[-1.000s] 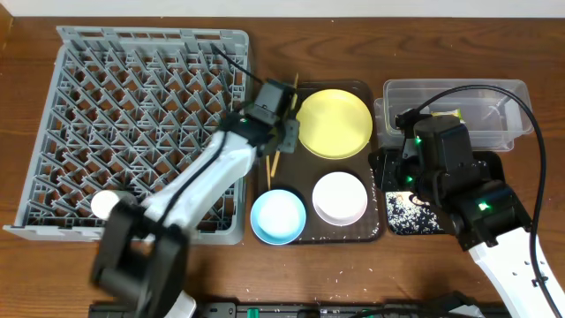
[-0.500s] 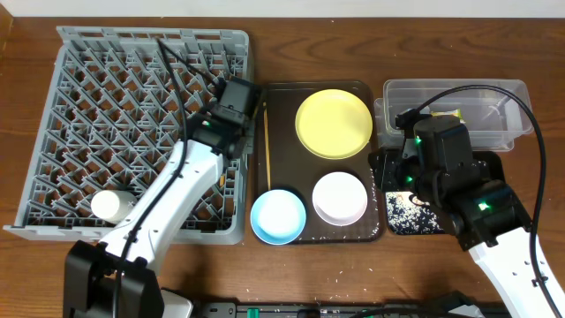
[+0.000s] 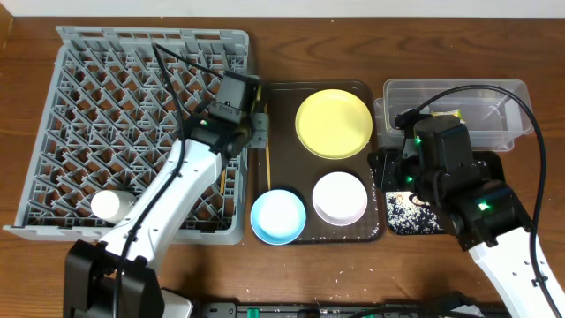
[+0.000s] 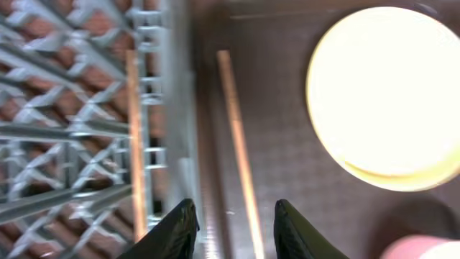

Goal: Sort waste into correct bins and load items into the dishwasher
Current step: 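Grasp the wooden chopsticks with the left gripper, then place the chopsticks into the dish rack with the left gripper, then grasp the emptied pink-white bowl with the left gripper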

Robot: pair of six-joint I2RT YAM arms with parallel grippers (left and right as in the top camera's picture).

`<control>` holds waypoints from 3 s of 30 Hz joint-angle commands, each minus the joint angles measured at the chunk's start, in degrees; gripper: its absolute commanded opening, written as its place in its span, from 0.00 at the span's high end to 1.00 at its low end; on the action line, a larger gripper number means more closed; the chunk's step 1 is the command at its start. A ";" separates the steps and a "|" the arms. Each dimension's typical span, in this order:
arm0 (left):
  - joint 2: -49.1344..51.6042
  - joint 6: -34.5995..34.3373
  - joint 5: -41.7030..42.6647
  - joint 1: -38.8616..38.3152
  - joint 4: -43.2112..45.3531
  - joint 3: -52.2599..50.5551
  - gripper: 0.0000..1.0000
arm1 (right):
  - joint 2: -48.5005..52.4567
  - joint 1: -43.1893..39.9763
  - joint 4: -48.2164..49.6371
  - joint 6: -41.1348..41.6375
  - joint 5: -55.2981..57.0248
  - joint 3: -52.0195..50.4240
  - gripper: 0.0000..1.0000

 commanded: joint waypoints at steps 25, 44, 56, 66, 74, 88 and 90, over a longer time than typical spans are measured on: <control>25.86 -6.64 -2.84 -4.96 10.60 1.55 0.76 | 0.76 -0.22 1.49 0.48 -0.26 0.00 0.58; -1.31 -3.08 -12.41 -6.51 1.07 2.01 0.92 | 0.76 -0.22 1.70 0.48 -0.26 -0.02 0.58; 0.90 -0.37 -17.64 0.61 -6.84 -1.31 0.88 | 0.76 -0.22 2.29 0.48 -0.31 0.00 0.58; -4.33 -0.42 5.20 -0.70 -8.76 1.70 0.59 | 0.76 -0.22 2.27 0.48 -0.28 0.00 0.58; 0.20 -0.42 12.55 -12.41 -4.35 -0.11 0.47 | 0.76 -0.22 2.25 0.46 -0.28 0.00 0.39; 20.35 -1.22 22.64 -13.22 0.48 -0.11 0.59 | 0.76 -0.22 0.83 0.46 -0.26 0.00 0.28; 20.98 -1.20 22.58 -13.22 0.74 -0.11 0.68 | 0.76 -0.22 0.83 0.46 -0.28 0.00 0.28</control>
